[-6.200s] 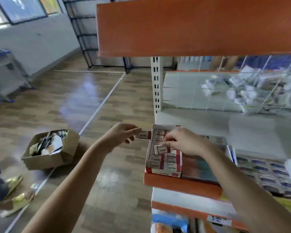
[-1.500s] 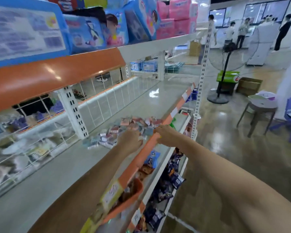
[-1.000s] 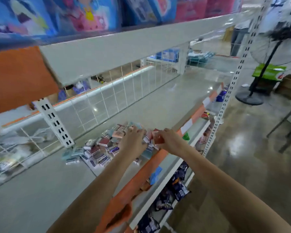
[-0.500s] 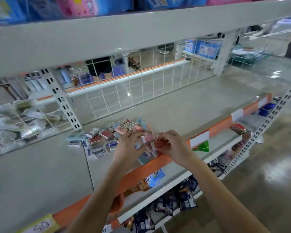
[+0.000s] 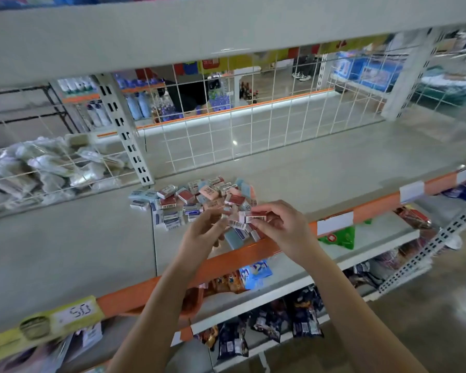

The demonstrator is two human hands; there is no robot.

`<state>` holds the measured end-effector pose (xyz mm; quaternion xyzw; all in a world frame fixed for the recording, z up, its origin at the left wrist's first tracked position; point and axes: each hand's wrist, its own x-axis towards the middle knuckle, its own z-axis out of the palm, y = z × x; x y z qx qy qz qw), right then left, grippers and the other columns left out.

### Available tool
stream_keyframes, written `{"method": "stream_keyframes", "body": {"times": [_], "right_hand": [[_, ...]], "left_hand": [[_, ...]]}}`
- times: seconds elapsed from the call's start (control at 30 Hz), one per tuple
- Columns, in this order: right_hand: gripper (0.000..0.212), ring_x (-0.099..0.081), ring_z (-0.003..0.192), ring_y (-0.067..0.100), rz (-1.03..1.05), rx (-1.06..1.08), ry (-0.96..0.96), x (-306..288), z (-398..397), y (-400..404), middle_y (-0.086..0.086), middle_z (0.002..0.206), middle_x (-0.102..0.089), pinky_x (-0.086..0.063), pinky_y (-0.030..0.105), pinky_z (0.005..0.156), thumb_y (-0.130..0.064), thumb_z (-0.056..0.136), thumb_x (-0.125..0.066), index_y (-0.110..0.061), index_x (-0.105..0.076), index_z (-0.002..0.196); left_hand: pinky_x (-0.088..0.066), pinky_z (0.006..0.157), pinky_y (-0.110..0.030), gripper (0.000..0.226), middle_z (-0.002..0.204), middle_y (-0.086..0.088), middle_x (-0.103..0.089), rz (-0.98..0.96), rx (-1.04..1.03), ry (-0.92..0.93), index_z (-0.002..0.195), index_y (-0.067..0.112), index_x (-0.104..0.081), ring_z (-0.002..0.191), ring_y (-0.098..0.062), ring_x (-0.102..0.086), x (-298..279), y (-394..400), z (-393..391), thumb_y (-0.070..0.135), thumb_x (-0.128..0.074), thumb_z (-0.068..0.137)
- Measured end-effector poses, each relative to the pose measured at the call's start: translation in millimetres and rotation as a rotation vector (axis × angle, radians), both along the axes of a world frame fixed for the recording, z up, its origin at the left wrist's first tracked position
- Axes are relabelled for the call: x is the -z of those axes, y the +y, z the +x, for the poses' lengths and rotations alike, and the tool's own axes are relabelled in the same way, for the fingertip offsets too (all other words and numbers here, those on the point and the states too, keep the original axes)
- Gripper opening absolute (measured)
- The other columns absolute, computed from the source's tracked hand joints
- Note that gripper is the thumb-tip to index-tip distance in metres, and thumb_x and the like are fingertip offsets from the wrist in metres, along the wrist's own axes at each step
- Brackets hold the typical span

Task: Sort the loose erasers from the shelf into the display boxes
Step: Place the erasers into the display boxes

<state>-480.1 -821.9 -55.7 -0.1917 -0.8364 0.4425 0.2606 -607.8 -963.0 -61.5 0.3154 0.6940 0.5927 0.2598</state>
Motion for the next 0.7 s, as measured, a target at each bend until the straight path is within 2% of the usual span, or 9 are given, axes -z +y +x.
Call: {"method": "stream_keyframes", "body": {"times": [0.1,0.2,0.3,0.4,0.57,0.63,0.7], "right_hand": [[0.01,-0.06,0.067,-0.006,-0.113,0.006,-0.056,-3,-1,-1,-0.01,0.081,-0.067,-0.046,0.009,0.064,-0.028,0.089,-0.061,-0.022,-0.066,0.095],[0.016,-0.062,0.059,0.005,-0.249,0.022,-0.052,0,-2,0,-0.007,0.06,-0.066,-0.052,0.02,0.063,-0.027,0.091,-0.058,-0.015,-0.067,0.086],[0.021,-0.064,0.061,0.013,-0.348,0.011,-0.058,4,-2,1,-0.004,0.062,-0.068,-0.057,0.027,0.065,-0.026,0.09,-0.06,-0.007,-0.068,0.091],[0.02,-0.066,0.063,0.013,-0.384,-0.001,-0.088,4,-2,3,0.004,0.073,-0.07,-0.056,0.022,0.063,-0.024,0.088,-0.061,-0.007,-0.068,0.097],[0.013,-0.068,0.071,0.023,-0.359,-0.047,-0.133,4,-8,5,0.008,0.076,-0.07,-0.058,0.035,0.075,-0.024,0.087,-0.063,-0.012,-0.068,0.09],[0.012,-0.069,0.073,0.02,-0.336,-0.098,-0.16,2,-15,3,0.009,0.081,-0.071,-0.058,0.033,0.074,-0.022,0.087,-0.064,-0.011,-0.069,0.091],[0.017,-0.07,0.073,0.014,-0.328,-0.159,-0.191,-2,-24,-1,0.008,0.084,-0.071,-0.057,0.024,0.066,-0.021,0.087,-0.064,-0.008,-0.068,0.097]], "left_hand": [[-0.041,0.05,-0.016,0.013,0.07,0.002,-0.064,0.02,-0.065,-0.109,0.092,0.01,-0.06,0.054,-0.006,-0.051,-3,2,1,0.017,-0.049,0.095],[-0.041,0.05,-0.019,0.019,0.067,0.001,-0.064,-0.015,-0.119,-0.16,0.086,0.012,-0.06,0.054,-0.008,-0.051,-4,1,2,0.028,-0.052,0.094],[-0.04,0.049,-0.02,0.022,0.065,0.003,-0.065,-0.051,-0.132,-0.179,0.086,0.013,-0.06,0.054,-0.008,-0.052,-5,0,2,0.033,-0.055,0.092],[-0.039,0.049,-0.019,0.02,0.065,0.004,-0.066,-0.082,-0.149,-0.182,0.086,0.016,-0.062,0.054,-0.007,-0.055,-7,-1,2,0.035,-0.057,0.09],[-0.037,0.048,-0.019,0.015,0.067,0.004,-0.068,-0.116,-0.205,-0.146,0.09,0.022,-0.063,0.055,-0.005,-0.058,-9,-8,-4,0.036,-0.058,0.09],[-0.036,0.048,-0.019,0.016,0.067,0.005,-0.067,-0.129,-0.249,-0.13,0.092,0.022,-0.064,0.055,-0.005,-0.057,-9,-17,-12,0.037,-0.059,0.089],[-0.037,0.049,-0.02,0.018,0.066,0.005,-0.065,-0.144,-0.283,-0.109,0.092,0.02,-0.066,0.057,-0.007,-0.055,-10,-28,-21,0.037,-0.06,0.089]]}}
